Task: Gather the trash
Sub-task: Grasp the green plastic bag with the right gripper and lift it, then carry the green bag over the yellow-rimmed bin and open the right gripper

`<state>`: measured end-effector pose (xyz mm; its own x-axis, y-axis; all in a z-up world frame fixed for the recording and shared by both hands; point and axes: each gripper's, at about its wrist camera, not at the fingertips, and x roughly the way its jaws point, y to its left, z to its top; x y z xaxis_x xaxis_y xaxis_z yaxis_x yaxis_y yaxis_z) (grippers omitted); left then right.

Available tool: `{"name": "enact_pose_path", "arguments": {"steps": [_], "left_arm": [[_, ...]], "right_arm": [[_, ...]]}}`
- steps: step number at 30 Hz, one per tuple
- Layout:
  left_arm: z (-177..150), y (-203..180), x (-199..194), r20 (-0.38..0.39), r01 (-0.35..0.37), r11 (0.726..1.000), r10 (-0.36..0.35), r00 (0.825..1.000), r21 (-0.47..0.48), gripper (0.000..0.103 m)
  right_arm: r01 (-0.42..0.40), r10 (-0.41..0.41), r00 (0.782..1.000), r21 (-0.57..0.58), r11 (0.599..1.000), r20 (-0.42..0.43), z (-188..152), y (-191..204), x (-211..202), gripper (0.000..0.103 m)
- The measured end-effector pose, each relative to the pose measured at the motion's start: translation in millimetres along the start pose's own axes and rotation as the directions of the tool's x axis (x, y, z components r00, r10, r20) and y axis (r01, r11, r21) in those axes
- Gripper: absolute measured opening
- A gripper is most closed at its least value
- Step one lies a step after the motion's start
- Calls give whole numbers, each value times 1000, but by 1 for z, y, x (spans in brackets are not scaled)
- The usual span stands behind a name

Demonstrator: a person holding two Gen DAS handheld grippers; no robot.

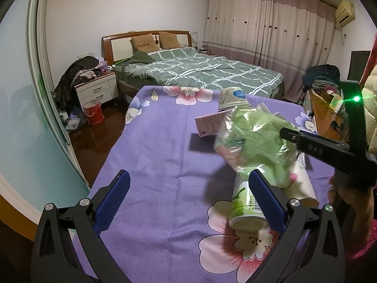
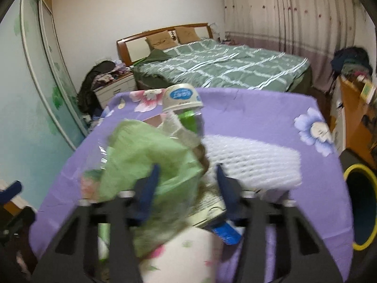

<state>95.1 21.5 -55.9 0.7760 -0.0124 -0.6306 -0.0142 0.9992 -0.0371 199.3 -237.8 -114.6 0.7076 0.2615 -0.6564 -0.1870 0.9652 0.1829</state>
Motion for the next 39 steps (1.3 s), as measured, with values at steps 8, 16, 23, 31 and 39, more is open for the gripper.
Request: {"name": "enact_pose_path", "arguments": {"steps": [8,16,23,31,39], "left_arm": [[-3,1,7,-4,16,1000,-16,1000,-1,99],[-4,-4,9,-4,30,999,-30,1000,14,99],[-5,-15,7,-5,53,998,-53,999,30,99],[-5,-37,13,-15,103,993,-102,995,64,99],[-7,-70,23,-40,146,983,-143,989,109,99]], "right_arm": [[-53,51,997,40,998,50,0,-3,-30,20],[-67,60,985,42,997,160,7,-7,-68,11],[-33,19,972,55,998,235,15,-24,-100,11],[98,-146,943,170,981,299,15,-92,-135,11],[256,-361,892,354,899,272,-1,-192,-162,11]]}}
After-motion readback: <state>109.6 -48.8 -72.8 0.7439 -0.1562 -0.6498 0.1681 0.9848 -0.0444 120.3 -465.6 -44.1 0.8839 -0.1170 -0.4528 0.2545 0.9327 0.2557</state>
